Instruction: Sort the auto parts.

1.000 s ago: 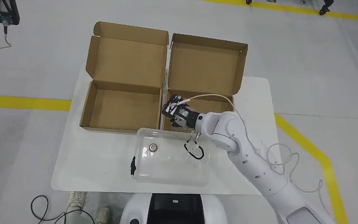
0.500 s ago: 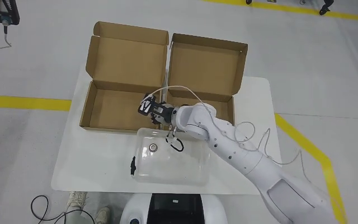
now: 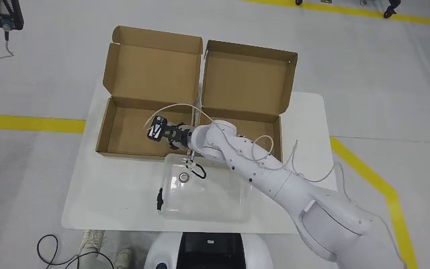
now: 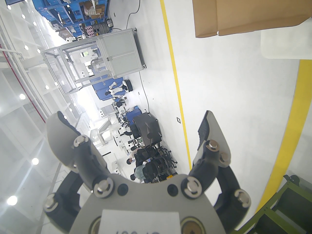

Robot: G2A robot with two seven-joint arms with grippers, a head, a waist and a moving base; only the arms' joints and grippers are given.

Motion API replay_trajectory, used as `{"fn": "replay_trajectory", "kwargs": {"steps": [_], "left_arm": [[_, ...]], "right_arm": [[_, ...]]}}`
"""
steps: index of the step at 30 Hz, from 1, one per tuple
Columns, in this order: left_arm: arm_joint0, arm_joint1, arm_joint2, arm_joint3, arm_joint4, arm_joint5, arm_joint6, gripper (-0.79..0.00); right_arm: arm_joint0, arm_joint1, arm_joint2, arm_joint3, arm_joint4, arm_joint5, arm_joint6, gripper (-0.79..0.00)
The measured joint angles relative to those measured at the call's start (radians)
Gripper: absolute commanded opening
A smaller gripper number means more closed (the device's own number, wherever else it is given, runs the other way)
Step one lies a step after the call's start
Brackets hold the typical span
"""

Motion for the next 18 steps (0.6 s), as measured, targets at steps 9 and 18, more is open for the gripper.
{"fn": "replay_trajectory", "kwargs": {"steps": [9,18], "left_arm": [[0.0,0.0,0.0,0.0,0.0,0.0,0.0,0.0],[0.0,0.0,0.0,0.0,0.0,0.0,0.0,0.0]], "right_arm": [[0.031,-0.078,-0.019,0.139,0.016,0.003,-0.008,-0.699],[0.054,-0.131,-0.019,0.235,0.024,-0.046,-0.006,-0.588]]}}
